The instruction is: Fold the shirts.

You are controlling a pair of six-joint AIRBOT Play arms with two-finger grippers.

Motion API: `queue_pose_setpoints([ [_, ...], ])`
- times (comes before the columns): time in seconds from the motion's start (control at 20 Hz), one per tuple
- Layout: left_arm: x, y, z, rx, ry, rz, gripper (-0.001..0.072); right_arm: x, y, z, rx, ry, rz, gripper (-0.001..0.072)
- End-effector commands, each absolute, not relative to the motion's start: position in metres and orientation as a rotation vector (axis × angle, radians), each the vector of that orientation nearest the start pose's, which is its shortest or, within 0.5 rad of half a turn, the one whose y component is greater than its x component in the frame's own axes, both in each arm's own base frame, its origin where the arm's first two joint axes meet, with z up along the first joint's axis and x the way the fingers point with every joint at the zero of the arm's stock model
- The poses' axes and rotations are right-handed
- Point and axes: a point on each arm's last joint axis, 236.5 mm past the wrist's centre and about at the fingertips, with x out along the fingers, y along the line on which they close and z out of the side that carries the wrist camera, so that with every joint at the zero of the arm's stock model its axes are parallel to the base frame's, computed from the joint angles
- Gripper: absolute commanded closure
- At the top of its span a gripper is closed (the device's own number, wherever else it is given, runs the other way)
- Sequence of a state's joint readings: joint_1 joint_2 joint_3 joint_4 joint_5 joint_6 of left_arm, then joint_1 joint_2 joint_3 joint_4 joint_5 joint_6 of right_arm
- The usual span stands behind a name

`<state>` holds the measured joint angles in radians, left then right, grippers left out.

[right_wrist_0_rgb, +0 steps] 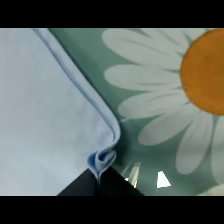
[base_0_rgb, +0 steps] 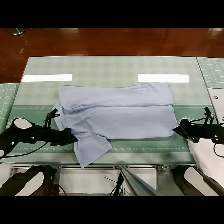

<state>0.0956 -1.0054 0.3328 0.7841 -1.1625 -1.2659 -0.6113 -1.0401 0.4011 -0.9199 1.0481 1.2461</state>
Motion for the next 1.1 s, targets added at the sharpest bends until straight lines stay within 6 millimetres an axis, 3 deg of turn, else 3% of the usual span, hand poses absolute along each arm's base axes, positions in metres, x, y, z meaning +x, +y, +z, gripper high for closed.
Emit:
queue_pose_setpoints([
  [0.0, 0.187, -0.133, -0.082, -0.704, 1.553, -0.425, 0.0684, 0.242, 0.006, -0.088, 0.92, 1.284, 0.052, 0.0693],
  [0.2, 0.252, -0.099, -0.038, -0.711, 1.365, -0.387, 0.0684, 0.279, -0.012, -0.053, 0.862, 1.192, 0.068, 0.0693],
  [0.3, 0.28, -0.09, -0.023, -0.692, 1.31, -0.38, 0.0684, 0.302, -0.005, -0.039, 0.821, 1.184, 0.118, 0.0693],
  [0.45, 0.318, -0.088, -0.021, -0.706, 1.316, -0.364, 0.0684, 0.346, 0.013, -0.031, 0.796, 1.156, 0.168, 0.0693],
  [0.8, 0.416, -0.076, -0.016, -0.761, 1.289, -0.331, 0.0684, 0.446, 0.015, -0.017, 0.822, 1.098, 0.214, 0.0693],
  [1.05, 0.459, -0.077, -0.02, -0.766, 1.276, -0.333, 0.0684, 0.482, 0.006, -0.027, 0.856, 1.088, 0.211, 0.0693],
])
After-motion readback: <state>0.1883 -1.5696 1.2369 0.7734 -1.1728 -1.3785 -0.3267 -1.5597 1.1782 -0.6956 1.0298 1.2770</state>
